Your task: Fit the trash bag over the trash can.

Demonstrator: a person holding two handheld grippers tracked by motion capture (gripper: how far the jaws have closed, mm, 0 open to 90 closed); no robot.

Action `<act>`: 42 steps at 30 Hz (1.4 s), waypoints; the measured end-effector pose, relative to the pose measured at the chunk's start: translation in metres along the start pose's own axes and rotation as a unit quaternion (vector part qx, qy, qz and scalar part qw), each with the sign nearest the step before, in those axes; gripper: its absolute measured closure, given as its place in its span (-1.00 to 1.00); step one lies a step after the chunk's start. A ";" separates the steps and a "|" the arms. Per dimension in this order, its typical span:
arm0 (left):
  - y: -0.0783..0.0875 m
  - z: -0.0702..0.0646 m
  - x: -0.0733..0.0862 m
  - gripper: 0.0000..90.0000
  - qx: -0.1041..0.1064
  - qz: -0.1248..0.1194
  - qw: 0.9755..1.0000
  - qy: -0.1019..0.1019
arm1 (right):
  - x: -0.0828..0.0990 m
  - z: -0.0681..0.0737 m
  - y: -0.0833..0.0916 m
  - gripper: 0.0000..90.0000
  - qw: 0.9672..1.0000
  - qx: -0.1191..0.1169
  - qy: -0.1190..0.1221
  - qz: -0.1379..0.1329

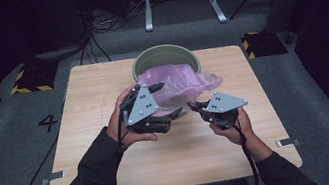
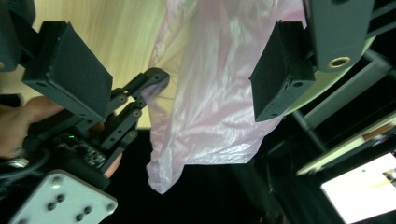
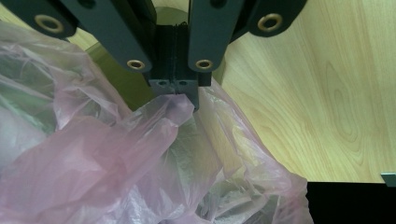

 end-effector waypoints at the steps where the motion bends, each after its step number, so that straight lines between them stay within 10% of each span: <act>1: -0.004 0.001 -0.002 -0.39 -0.008 0.005 1.000 -0.004 | 0.001 0.000 0.000 1.00 1.000 -0.001 0.000 0.001; 12: -0.023 0.056 0.004 0.84 -0.070 0.041 0.997 0.006 | 0.010 0.005 0.001 1.00 1.000 -0.018 0.009 0.010; 20: -0.016 0.107 0.026 0.97 -0.106 0.047 0.990 0.084 | 0.028 0.004 0.001 1.00 0.999 -0.031 -0.005 0.025; 29: -0.013 0.129 0.056 0.91 -0.082 0.046 0.987 0.133 | 0.046 -0.003 -0.003 1.00 0.998 -0.041 -0.044 0.021; 35: -0.013 0.120 0.065 0.92 -0.078 0.038 0.988 0.131 | 0.040 -0.010 0.004 -0.11 0.998 0.007 -0.060 -0.011; 42: -0.011 0.113 0.070 0.96 -0.079 0.026 0.988 0.133 | 0.014 -0.007 0.017 -0.35 0.996 0.027 -0.054 -0.072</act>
Point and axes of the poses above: each handheld gripper's, and its own axes: y roughly backward along the jaws, x roughly out of its underside, z roughly to its left, the point moved 4 cm from there along -y, roughly forward along the jaws, and after that the axes turned 10 degrees about y, right-handed, at the moved point
